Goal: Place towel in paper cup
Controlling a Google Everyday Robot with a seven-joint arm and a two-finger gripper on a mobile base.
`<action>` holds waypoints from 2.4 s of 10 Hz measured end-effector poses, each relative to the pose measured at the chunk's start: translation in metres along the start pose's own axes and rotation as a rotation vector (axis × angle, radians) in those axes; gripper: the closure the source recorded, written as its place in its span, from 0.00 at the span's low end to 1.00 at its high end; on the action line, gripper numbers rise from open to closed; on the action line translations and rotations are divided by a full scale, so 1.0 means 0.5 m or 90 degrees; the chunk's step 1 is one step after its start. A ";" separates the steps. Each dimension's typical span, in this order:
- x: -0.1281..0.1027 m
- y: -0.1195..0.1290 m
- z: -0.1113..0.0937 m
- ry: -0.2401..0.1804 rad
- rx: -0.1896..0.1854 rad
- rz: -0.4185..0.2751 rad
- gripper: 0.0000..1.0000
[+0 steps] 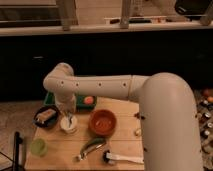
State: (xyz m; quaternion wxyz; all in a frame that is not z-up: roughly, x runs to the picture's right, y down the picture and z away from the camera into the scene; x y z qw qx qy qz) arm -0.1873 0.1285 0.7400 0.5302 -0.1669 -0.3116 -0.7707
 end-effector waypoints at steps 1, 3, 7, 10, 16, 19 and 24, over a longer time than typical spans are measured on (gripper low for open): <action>-0.001 -0.006 0.001 0.000 -0.002 -0.006 1.00; -0.005 -0.029 0.005 -0.004 -0.006 -0.025 1.00; -0.027 -0.056 0.020 -0.011 -0.007 -0.046 1.00; -0.040 -0.064 0.027 -0.012 -0.002 -0.051 1.00; -0.044 -0.061 0.033 -0.026 -0.002 -0.050 0.54; -0.045 -0.058 0.034 -0.025 -0.003 -0.047 0.24; -0.043 -0.061 0.034 -0.022 -0.001 -0.049 0.20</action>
